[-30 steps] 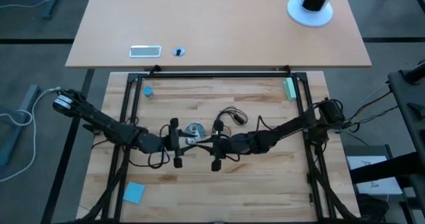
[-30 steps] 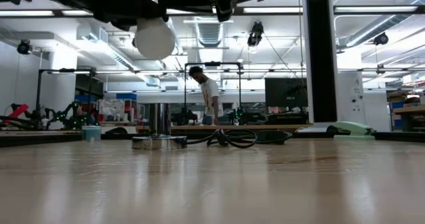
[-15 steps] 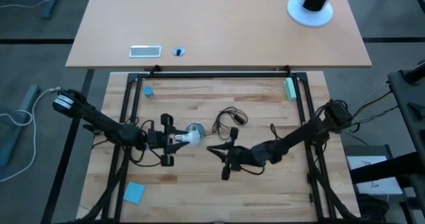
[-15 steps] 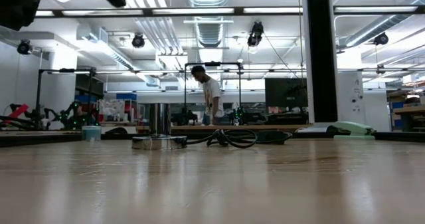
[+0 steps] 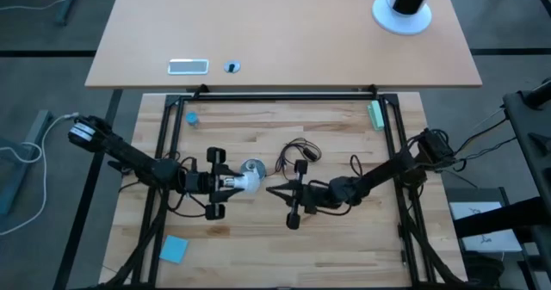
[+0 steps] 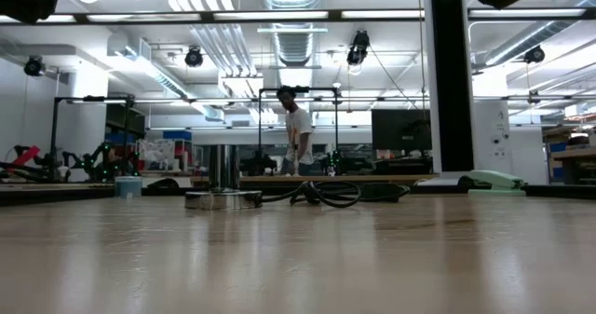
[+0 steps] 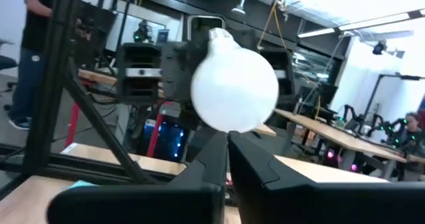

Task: Screw lightbulb
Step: Insert the lightbulb into the lamp

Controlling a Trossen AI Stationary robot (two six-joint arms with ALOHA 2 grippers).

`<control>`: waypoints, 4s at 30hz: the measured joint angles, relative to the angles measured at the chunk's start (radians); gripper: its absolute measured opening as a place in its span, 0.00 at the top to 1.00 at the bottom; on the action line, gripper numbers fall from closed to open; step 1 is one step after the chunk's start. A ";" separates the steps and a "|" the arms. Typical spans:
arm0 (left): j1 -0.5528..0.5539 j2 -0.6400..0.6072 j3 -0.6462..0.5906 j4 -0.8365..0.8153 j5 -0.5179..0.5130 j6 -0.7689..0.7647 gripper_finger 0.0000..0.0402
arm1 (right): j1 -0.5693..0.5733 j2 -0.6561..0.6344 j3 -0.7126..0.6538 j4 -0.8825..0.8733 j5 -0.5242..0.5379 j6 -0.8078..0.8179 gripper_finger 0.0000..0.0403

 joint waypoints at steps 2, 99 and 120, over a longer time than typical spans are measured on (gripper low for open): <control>0.000 0.000 0.001 0.000 0.006 0.007 0.66 | -0.004 0.000 0.012 -0.011 -0.001 0.004 0.92; 0.068 0.160 0.187 -0.856 -0.213 -0.330 0.45 | -0.086 -0.034 0.523 -1.639 0.031 0.395 0.42; 0.128 0.385 0.407 -0.995 -0.214 -0.311 0.70 | -0.086 -0.031 0.543 -1.793 -0.009 0.437 0.42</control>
